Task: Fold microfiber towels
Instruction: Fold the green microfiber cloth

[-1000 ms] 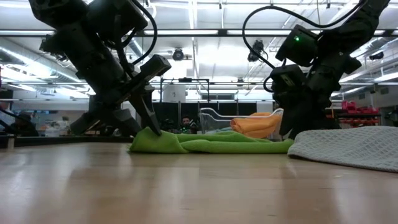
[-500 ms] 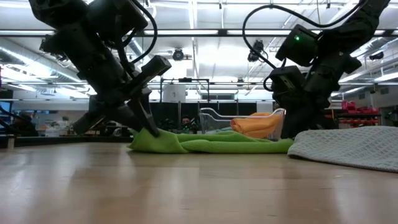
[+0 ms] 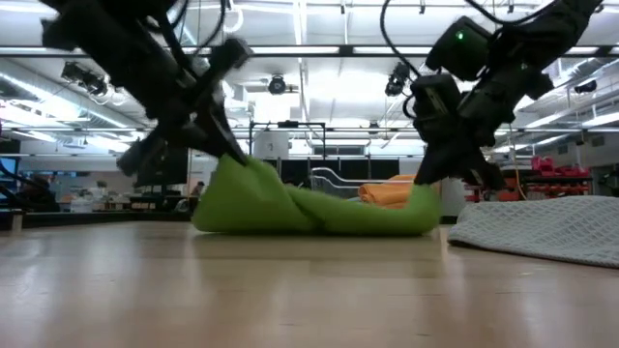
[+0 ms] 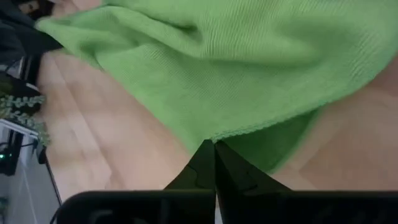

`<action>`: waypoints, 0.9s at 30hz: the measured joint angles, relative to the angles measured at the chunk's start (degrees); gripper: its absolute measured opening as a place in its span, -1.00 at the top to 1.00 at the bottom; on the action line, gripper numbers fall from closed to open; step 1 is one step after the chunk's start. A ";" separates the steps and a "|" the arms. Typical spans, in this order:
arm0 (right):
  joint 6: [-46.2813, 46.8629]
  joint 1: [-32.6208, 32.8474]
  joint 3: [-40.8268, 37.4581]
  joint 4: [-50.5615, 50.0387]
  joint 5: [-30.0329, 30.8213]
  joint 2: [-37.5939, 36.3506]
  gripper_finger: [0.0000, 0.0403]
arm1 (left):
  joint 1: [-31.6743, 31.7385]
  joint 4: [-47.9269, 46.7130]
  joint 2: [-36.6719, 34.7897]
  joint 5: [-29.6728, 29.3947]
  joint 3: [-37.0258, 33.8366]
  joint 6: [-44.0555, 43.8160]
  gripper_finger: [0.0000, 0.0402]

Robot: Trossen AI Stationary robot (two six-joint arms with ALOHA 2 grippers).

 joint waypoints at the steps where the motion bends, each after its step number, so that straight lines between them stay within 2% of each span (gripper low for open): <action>1: -0.48 0.00 0.57 -1.43 0.13 -0.98 0.99 | -0.15 -0.56 -1.32 -0.93 0.07 0.25 0.97; 7: -5.33 0.00 5.88 -16.09 4.36 -7.99 0.99 | -0.75 -10.58 -12.73 -7.69 0.06 1.04 0.98; 12: -8.33 -0.32 11.37 -23.59 7.54 -12.01 1.00 | 0.14 -11.23 -20.19 -8.28 0.20 6.93 0.98; 15: -9.77 -0.55 15.46 -25.89 7.71 -12.33 1.00 | 0.81 -11.48 -21.01 -8.36 2.48 10.49 0.98; 21: -15.04 -1.38 25.80 -33.67 8.82 -10.36 1.00 | 1.72 -13.39 -20.11 -7.87 11.55 21.99 0.98; 24: -17.16 -2.16 29.99 -38.28 9.07 -9.45 1.00 | 1.72 -19.11 -19.60 -8.10 16.10 23.55 0.98; 27: -18.13 -2.25 32.24 -41.83 9.02 -9.55 1.00 | 1.32 -24.62 -19.44 -8.15 17.68 21.21 0.97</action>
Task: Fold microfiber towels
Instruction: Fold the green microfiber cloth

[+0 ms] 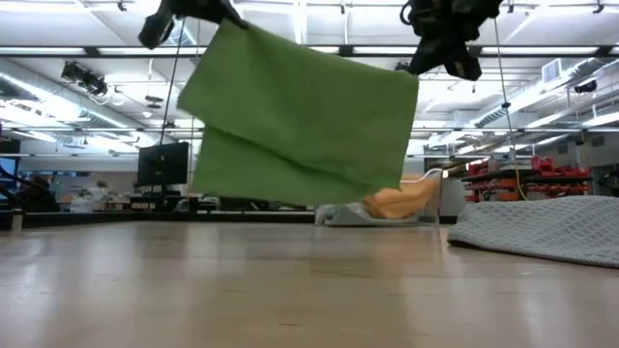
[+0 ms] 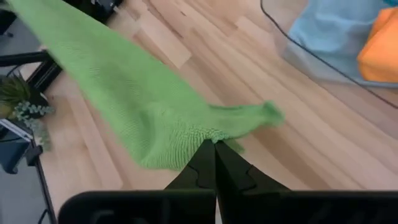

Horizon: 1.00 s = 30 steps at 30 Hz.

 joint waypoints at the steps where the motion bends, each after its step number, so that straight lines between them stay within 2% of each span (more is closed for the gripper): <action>1: -0.02 0.18 0.18 -1.10 -0.02 -0.30 1.00 | -0.45 -0.54 0.11 -0.09 0.00 -1.26 0.96; 4: 1.05 2.13 0.24 -4.97 0.45 -1.37 1.00 | -2.81 -2.00 0.36 -2.50 -1.05 -4.83 0.96; 7: 3.14 6.02 0.22 -9.98 3.73 -2.10 1.00 | -6.01 -5.80 0.69 -4.65 -1.90 -9.29 0.98; 11: 6.87 11.28 0.24 -11.34 5.54 -1.67 1.00 | -9.19 -7.56 3.03 -5.31 -1.97 -14.68 0.98; 16: 10.50 17.48 0.22 -11.30 5.61 0.74 1.00 | -12.33 0.08 7.11 -5.25 -1.88 -15.68 0.98; 20: 12.00 21.21 0.17 -7.66 4.27 1.97 1.00 | -14.23 2.39 11.04 -6.72 2.47 -13.34 0.98; 22: 12.55 22.47 0.26 -5.39 3.54 1.95 1.00 | -15.23 -0.39 12.99 -8.96 6.76 -12.08 0.98; 26: 13.04 23.78 2.96 -5.89 3.44 1.95 1.00 | -16.62 -14.57 15.98 -10.41 16.22 -12.92 0.98; 30: 11.99 24.50 5.23 -7.77 3.22 1.95 1.00 | -17.11 -28.45 18.45 -10.26 19.69 -22.92 0.98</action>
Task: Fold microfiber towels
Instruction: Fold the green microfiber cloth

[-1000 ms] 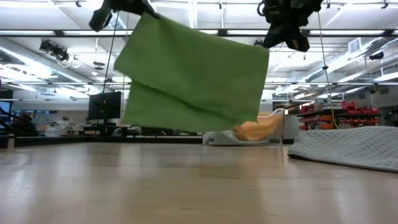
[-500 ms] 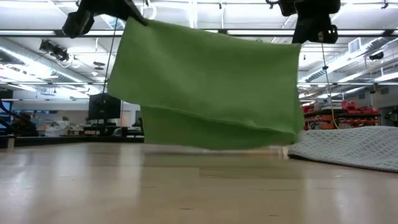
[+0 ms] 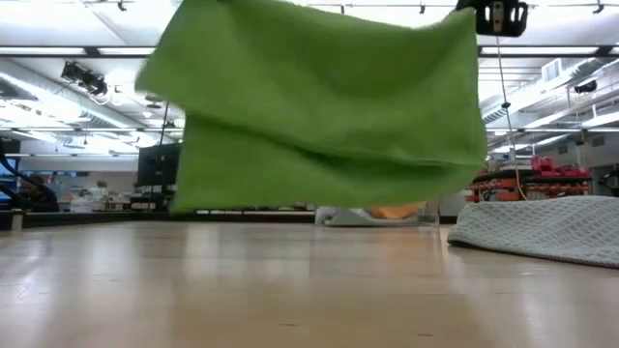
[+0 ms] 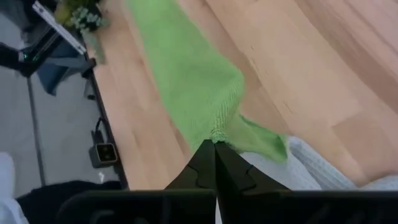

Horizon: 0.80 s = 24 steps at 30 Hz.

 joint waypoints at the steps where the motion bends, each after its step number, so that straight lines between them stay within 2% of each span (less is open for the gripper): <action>1: -0.35 -0.03 0.08 -0.55 0.01 -0.05 1.00 | 0.00 -2.63 0.41 0.40 -0.15 -3.47 0.98; 3: -0.80 -0.90 -0.38 -1.97 -0.01 -0.06 1.00 | 0.00 -5.85 1.26 1.79 -0.78 -9.00 0.98; 6: -2.58 -3.57 -1.85 -2.64 -0.36 0.53 1.00 | 0.26 -6.98 2.43 2.26 -1.78 -12.18 0.98; 11: -8.54 -10.70 -3.34 -2.24 -4.14 5.13 1.00 | 3.48 -6.31 3.87 4.68 -3.28 -11.96 0.98; 15: -14.28 -14.54 -3.49 1.02 -4.76 9.88 1.00 | 5.90 -4.29 5.13 5.00 -4.54 -10.21 0.98; 20: -14.89 -12.31 -3.03 4.34 -6.28 10.73 1.00 | 4.36 -4.85 5.01 4.21 -4.68 -11.82 0.98; 24: -11.50 -8.51 -2.55 4.39 -6.50 8.59 1.00 | 1.02 -6.58 3.72 3.04 -3.92 -15.18 0.98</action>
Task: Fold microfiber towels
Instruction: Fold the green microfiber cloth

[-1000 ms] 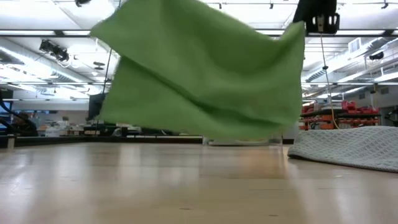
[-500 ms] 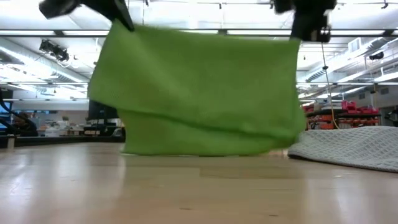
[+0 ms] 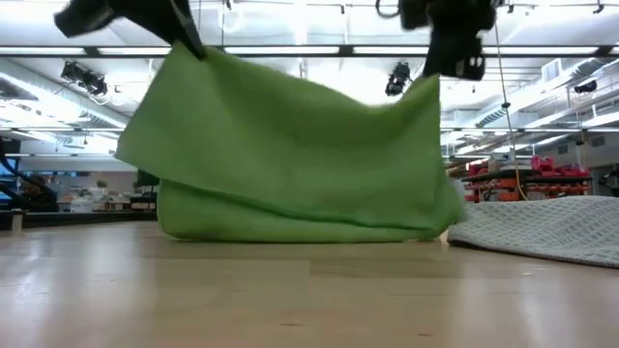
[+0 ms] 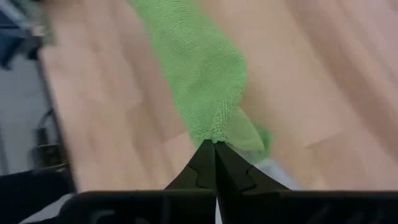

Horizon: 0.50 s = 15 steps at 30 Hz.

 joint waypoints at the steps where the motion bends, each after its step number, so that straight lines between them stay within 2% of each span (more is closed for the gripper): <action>1: 0.89 1.23 0.04 0.06 -0.50 -0.47 1.00 | -1.02 -0.63 0.08 0.02 0.46 -0.50 0.98; 9: 9.23 11.71 0.85 -0.23 -4.12 -3.41 1.00 | -8.82 -1.35 0.32 -0.95 6.42 -3.11 0.98; 15: 11.45 14.19 2.80 -2.36 -5.79 -3.49 1.00 | -11.40 -3.73 0.88 0.20 9.19 -4.26 0.98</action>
